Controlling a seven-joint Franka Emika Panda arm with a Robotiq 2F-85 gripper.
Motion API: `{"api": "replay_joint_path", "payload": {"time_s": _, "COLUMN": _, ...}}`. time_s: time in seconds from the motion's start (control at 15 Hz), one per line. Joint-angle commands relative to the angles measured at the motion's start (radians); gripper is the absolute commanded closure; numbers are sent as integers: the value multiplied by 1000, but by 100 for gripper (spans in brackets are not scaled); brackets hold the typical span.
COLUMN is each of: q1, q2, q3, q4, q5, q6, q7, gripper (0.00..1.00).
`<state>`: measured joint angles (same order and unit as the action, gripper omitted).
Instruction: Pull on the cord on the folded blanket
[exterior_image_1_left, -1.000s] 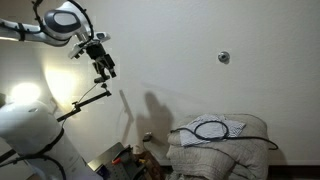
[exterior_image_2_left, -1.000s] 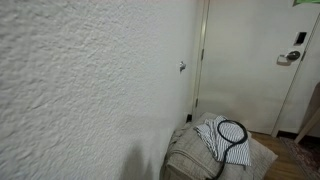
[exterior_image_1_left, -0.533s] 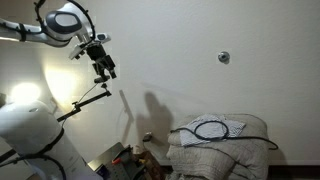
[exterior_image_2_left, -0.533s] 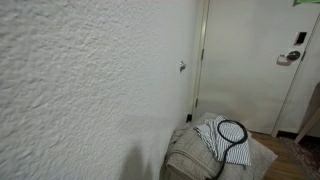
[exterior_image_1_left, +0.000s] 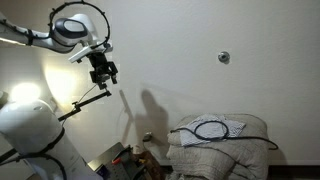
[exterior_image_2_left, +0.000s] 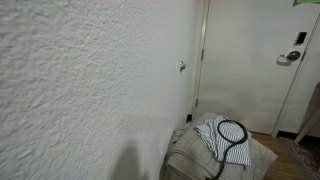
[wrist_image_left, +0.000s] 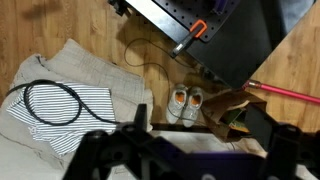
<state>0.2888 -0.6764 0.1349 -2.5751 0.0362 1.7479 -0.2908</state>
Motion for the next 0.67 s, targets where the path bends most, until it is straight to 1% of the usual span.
{"api": "replay_joint_path", "payload": {"time_s": 0.0, "q1": 31, "q2": 66, "q3": -3, "q4": 46, "q5": -74, "q6": -53, "q7": -123, "gripper": 0}}
{"api": "replay_joint_path", "payload": {"time_s": 0.33, "q1": 73, "q2": 97, "q3": -22, "q4": 28, "q5": -163, "q6": -25, "q7": -342, "gripper": 0}}
{"api": "replay_joint_path", "payload": {"time_s": 0.6, "q1": 94, "q2": 118, "q3": -13, "q4": 7, "q5": -225, "q6": 16, "q7": -509, "gripper": 0}}
